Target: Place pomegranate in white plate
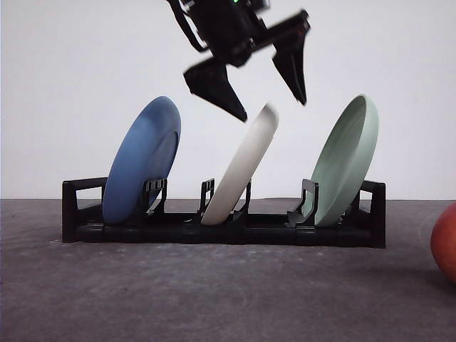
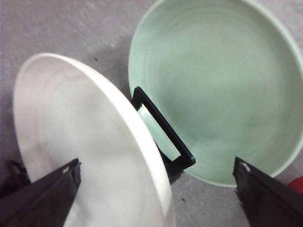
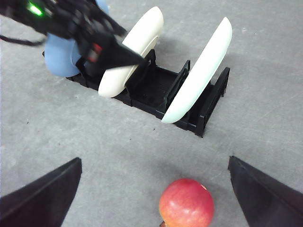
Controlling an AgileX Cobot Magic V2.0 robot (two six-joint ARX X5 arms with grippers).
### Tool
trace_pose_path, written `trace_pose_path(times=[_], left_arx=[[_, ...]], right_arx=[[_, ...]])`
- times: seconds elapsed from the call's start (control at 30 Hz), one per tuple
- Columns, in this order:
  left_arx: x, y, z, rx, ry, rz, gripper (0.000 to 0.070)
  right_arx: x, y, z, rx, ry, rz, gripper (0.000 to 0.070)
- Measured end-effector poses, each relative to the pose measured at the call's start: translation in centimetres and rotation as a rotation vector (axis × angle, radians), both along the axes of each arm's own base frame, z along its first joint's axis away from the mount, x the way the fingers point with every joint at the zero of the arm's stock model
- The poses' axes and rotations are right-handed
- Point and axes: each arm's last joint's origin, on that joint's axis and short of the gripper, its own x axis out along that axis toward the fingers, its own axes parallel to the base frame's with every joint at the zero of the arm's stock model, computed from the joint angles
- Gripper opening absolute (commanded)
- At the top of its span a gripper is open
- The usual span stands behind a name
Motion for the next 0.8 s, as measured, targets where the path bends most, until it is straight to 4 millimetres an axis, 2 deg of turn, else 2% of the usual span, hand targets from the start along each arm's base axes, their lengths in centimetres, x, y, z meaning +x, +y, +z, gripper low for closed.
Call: trace_pose_path(times=[0.13, 0.17, 0.3, 0.57, 0.8], left_arx=[[0.12, -0.65, -0.93, 0.016, 0.007, -0.006, 0.0542], [0.06, -0.74, -0.96, 0.016, 0.006, -0.009, 0.051], [-0.07, -0.89, -0.95, 0.016, 0.005, -0.013, 0.0292], [-0.13, -0.88, -1.0, 0.022, 0.01, -0.012, 0.0005], [-0.21, -0.78, -0.9, 0.025, 0.013, -0.007, 0.0003]], right_arx=[[-0.01, 0.05, 0.0, 0.0, 0.0, 0.005, 0.063], [-0.01, 0.05, 0.0, 0.0, 0.0, 0.005, 0.063], [-0.01, 0.05, 0.0, 0.0, 0.0, 0.005, 0.063], [-0.01, 0.05, 0.0, 0.0, 0.0, 0.005, 0.063], [-0.02, 0.05, -0.01, 0.0, 0.001, 0.005, 0.063]])
